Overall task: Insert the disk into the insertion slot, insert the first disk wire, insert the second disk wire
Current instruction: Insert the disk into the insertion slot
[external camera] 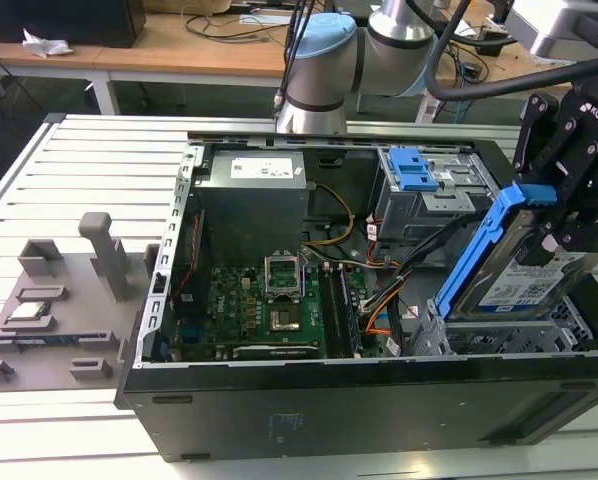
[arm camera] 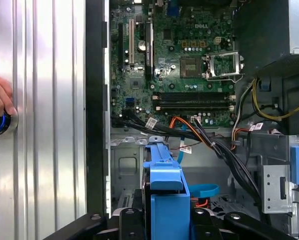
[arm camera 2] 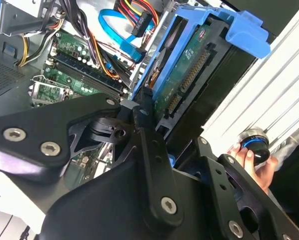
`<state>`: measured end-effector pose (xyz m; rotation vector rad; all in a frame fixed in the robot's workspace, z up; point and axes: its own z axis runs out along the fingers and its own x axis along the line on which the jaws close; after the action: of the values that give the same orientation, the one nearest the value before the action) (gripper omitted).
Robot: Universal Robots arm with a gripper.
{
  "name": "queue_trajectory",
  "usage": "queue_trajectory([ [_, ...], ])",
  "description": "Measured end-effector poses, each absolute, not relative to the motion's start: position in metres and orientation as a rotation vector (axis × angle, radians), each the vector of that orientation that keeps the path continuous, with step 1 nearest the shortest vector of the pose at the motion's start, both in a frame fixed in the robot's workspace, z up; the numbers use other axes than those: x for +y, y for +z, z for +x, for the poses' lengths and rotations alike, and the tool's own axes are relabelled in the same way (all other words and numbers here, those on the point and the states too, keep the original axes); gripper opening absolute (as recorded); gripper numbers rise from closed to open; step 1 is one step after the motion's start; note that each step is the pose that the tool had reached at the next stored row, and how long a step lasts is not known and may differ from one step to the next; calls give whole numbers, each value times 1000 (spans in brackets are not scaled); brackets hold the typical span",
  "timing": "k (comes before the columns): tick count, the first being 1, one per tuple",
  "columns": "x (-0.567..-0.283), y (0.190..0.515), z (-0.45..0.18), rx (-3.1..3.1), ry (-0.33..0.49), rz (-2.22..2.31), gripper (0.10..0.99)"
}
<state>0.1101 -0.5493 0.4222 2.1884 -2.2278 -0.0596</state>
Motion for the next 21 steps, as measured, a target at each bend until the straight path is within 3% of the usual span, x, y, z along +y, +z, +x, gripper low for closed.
queue_trajectory([
  [15, -549, 406, 110, -2227, -59, 2188, 361],
  [16, -549, 406, 110, -2227, -58, 2188, 373],
  [17, -549, 406, 110, -2227, -58, 2188, 439],
  [21, -549, 406, 110, -2227, -57, 2187, 420],
])
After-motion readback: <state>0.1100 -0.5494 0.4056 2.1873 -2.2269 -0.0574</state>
